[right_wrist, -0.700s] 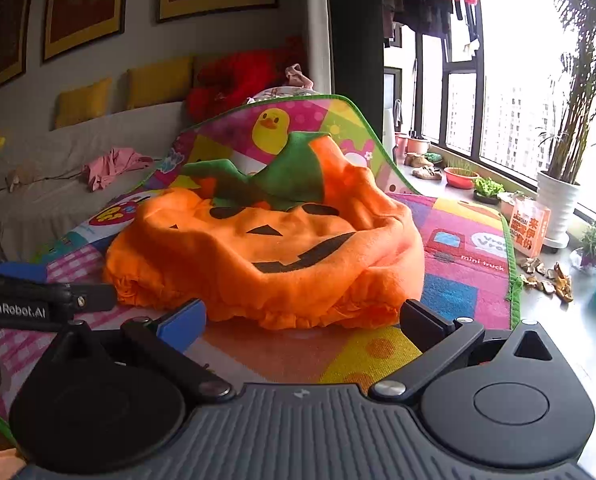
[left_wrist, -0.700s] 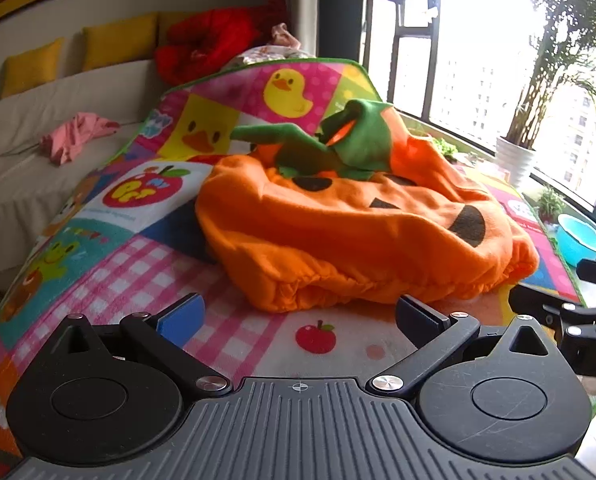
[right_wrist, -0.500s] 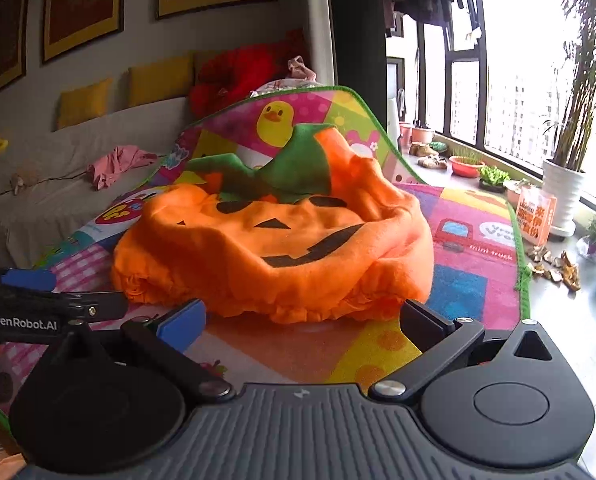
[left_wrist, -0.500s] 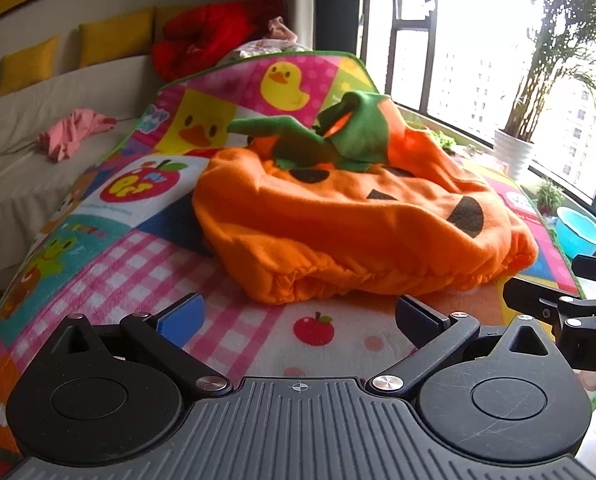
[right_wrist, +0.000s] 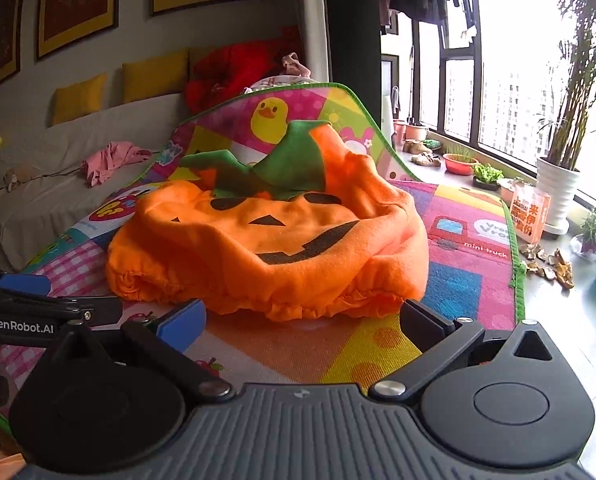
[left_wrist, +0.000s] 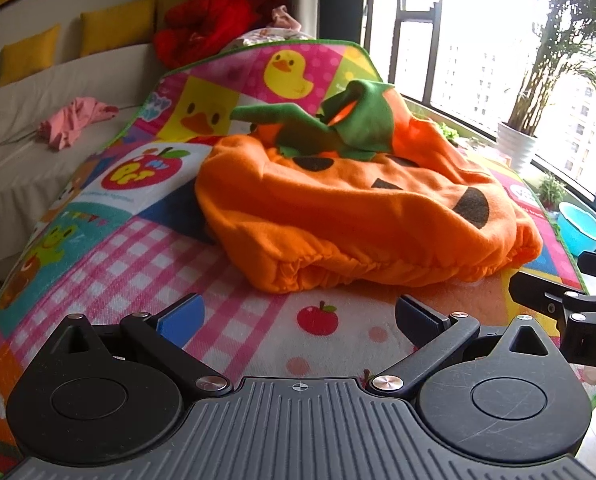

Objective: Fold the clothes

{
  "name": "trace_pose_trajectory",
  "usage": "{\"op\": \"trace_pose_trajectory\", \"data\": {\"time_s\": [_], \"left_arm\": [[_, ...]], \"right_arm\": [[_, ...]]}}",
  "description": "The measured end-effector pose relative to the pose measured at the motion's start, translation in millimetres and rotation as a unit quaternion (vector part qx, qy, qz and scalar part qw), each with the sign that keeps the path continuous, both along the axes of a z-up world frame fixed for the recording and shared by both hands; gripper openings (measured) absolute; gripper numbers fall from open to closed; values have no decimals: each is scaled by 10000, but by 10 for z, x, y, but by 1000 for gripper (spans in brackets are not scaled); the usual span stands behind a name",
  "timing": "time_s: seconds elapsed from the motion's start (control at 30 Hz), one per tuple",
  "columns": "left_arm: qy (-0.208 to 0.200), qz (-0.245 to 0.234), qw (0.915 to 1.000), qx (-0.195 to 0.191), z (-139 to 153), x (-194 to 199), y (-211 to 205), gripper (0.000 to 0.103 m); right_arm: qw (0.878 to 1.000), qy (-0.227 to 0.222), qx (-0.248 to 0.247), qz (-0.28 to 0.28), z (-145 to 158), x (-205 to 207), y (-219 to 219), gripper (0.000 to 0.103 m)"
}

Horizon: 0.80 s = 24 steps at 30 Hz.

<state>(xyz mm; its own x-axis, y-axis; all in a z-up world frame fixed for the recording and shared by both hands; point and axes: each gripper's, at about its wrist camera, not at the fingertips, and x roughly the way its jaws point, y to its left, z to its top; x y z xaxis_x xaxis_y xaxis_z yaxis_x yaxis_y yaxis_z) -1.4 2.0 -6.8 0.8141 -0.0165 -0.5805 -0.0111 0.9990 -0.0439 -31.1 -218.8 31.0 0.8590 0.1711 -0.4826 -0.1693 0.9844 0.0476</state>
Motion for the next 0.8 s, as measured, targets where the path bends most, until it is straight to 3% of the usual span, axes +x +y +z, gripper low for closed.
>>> {"op": "trace_pose_trajectory", "data": {"time_s": [0.8], "left_arm": [[365,-53,9993,71,-47,93,-5,103]], "right_arm": [[9993,366,-58,82,-106,77,47,103]]}}
